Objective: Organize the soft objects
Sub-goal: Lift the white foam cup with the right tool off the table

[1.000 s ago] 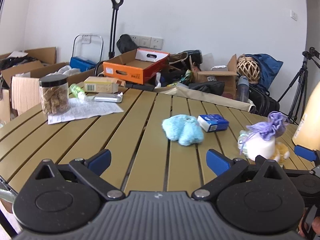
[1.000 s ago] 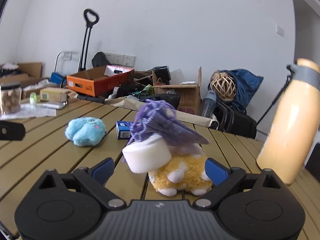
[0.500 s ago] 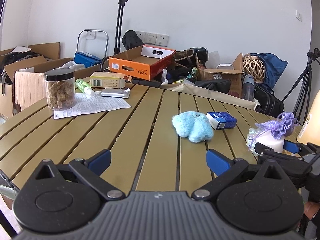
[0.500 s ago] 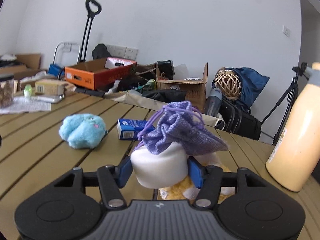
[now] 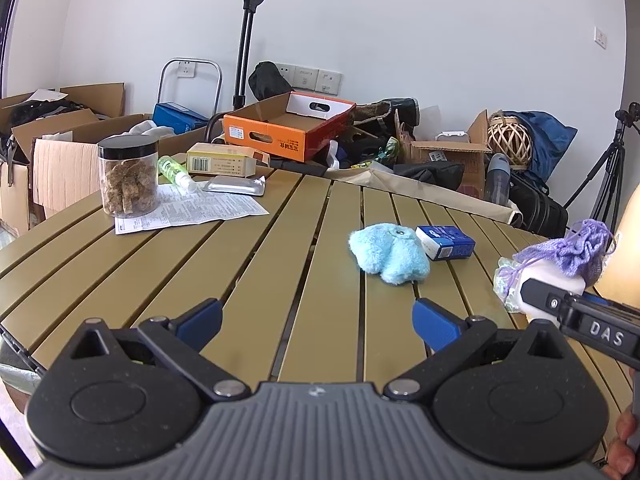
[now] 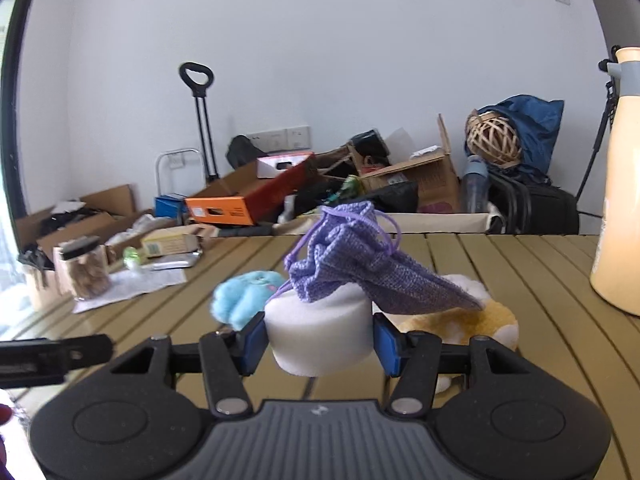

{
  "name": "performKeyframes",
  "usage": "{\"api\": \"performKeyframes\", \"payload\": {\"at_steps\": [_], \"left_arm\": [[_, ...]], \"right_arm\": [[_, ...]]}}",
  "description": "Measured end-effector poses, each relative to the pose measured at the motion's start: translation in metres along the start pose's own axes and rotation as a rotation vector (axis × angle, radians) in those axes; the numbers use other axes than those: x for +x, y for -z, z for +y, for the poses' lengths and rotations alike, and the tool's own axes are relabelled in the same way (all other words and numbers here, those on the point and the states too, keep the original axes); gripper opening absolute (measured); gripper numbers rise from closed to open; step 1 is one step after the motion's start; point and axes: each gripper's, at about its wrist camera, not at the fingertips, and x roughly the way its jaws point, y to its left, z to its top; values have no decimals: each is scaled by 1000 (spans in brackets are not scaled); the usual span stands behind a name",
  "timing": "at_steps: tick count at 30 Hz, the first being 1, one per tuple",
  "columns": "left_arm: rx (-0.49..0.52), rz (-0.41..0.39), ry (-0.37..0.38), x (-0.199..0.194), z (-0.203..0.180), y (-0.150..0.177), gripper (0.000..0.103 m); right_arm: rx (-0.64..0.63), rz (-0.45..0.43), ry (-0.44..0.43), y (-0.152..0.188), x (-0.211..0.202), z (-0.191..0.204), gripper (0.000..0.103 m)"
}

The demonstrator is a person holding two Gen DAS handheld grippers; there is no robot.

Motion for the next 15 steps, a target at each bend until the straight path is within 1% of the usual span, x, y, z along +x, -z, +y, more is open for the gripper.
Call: {"api": "performKeyframes", "payload": {"at_steps": [3,6,10,15], "left_arm": [[-5,-2,-2,-1,1,-1,103],[-14,-2,-2,-2,2,-2,103],[-22,2,3,-3,2,-2,103],[-18,-1,11,-7,-2,-1,103]], "right_arm": [[25,52,-41,4,1,3,54],[36,112,-56,11,5,6,54],[47,155,-35,22,2,3,54],[62,164,27,27,-8,-7,54]]}}
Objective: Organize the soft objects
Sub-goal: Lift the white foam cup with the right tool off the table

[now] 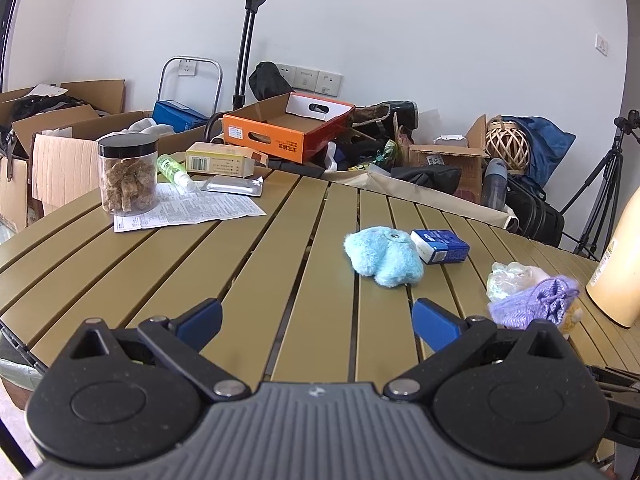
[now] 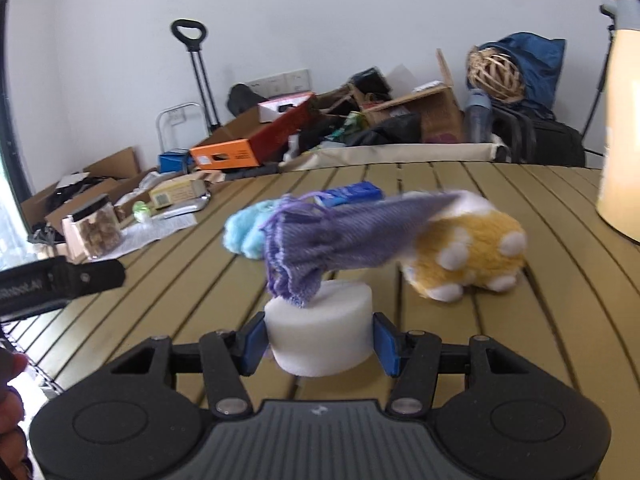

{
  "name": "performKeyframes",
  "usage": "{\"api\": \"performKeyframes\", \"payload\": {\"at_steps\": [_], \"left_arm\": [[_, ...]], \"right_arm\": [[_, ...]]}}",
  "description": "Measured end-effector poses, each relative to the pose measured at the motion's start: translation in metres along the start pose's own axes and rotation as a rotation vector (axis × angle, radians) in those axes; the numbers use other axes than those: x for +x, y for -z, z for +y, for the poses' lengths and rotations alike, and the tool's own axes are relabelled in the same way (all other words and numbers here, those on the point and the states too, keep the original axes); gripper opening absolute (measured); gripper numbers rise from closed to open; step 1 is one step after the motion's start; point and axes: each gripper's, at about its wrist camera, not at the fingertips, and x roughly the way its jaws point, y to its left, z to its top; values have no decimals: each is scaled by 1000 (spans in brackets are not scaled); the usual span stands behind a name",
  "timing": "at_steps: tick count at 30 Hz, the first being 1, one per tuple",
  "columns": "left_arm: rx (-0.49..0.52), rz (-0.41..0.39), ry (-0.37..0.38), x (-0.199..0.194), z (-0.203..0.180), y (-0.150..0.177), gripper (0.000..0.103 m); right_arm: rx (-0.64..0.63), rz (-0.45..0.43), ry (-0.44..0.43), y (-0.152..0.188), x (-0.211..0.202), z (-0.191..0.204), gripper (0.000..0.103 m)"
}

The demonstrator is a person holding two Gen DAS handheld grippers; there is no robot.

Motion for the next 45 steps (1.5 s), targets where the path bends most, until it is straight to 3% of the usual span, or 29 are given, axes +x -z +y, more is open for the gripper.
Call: {"api": "performKeyframes", "payload": {"at_steps": [16,33,45], "left_arm": [[1,-8,34,-6,-22,1,103],[47,11,75,-3,-56,10,103],[93,43,133,3,-89,22,103]], "right_arm": [[36,-21,128,20,-41,-38,54],[16,-89,429,27,-64,-83,55],[9,-101,461,27,-69,-101,55]]}}
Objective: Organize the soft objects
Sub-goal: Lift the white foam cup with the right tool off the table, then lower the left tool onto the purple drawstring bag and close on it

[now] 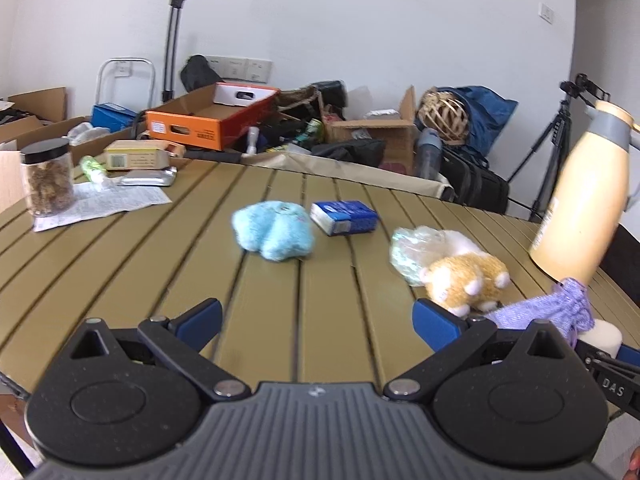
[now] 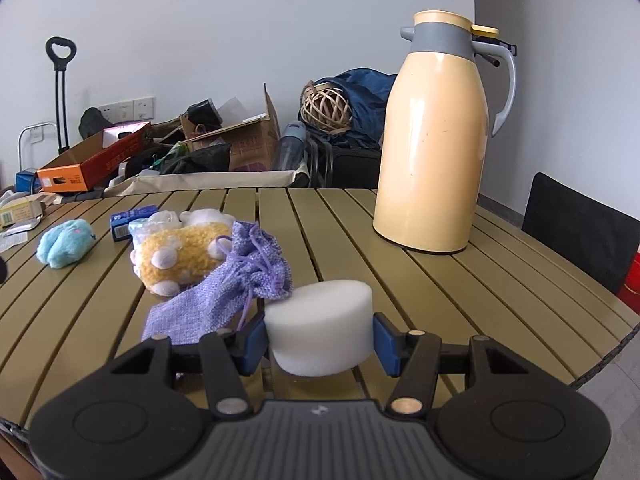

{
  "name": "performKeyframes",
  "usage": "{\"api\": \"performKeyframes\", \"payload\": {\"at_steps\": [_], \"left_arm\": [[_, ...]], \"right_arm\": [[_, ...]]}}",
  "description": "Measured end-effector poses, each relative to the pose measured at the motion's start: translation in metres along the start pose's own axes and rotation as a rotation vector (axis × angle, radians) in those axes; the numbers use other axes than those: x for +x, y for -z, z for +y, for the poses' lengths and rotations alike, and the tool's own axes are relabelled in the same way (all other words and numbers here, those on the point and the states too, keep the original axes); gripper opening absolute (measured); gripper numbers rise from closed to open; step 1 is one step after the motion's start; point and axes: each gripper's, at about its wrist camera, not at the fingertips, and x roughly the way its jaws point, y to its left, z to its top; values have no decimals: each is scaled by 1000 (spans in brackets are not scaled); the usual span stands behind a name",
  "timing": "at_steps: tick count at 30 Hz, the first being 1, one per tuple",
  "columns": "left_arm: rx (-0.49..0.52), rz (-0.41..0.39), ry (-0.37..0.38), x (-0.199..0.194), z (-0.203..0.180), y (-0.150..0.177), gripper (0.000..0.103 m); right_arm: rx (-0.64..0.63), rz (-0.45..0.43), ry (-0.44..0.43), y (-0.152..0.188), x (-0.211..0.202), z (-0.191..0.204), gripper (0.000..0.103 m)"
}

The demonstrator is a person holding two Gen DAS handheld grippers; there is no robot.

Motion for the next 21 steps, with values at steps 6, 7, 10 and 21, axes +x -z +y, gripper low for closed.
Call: {"api": "performKeyframes", "payload": {"at_steps": [6,7,10,21], "left_arm": [[56,23,86,10,-37,8,103],[68,29,100,12,-44,10,103],[110,45,139,21,-66,16,103],[232,118,143,51,-110,37,77]], "right_arm": [[1,10,-24,1,1,-6,55],[1,14,-30,1,1,-8,55],[5,24,-46,2,4,-12,55],[11,59,-82,7,12,-28,55]]}}
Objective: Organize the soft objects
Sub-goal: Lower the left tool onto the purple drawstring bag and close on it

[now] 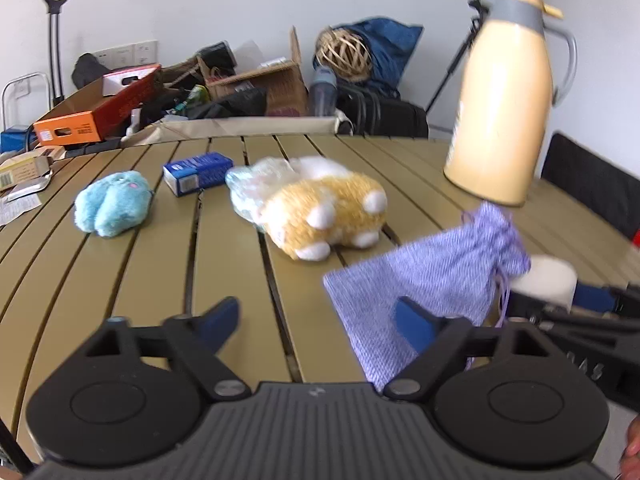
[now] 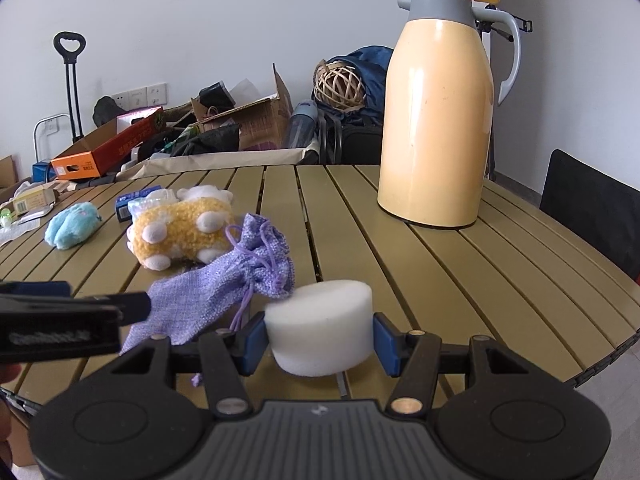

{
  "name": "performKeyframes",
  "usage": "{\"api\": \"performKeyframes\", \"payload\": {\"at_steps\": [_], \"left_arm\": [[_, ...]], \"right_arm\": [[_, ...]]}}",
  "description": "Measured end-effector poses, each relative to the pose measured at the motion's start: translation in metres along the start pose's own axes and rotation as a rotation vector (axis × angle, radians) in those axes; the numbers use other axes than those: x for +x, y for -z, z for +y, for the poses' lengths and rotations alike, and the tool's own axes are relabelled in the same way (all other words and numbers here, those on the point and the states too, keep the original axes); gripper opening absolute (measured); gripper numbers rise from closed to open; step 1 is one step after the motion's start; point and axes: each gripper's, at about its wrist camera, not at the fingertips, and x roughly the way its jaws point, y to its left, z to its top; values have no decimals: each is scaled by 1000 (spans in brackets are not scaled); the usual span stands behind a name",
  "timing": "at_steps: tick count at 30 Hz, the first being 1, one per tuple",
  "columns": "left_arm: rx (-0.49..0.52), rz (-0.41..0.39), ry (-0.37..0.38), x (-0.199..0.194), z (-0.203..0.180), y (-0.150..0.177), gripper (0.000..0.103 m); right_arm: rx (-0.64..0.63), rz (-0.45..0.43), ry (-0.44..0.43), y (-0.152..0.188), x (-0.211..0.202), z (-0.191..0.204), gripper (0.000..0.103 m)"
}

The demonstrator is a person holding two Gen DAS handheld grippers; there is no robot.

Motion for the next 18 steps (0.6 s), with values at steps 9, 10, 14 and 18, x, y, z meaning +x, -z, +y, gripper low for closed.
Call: {"api": "performKeyframes", "payload": {"at_steps": [9,10,14,18], "left_arm": [[102,12,16,2,-15,9,33],[110,8,11,1,-17,10,33],[109,4,13,2,-16,10,33],[99,-1,6,1,-16,10,34]], "right_arm": [[13,-11,1,0,-3,-4,55],[16,-13,4,0,-4,-6,55],[42,-22,37,-1,-5,-18,55],[95,-27,70,-2,-5,-42,55]]}}
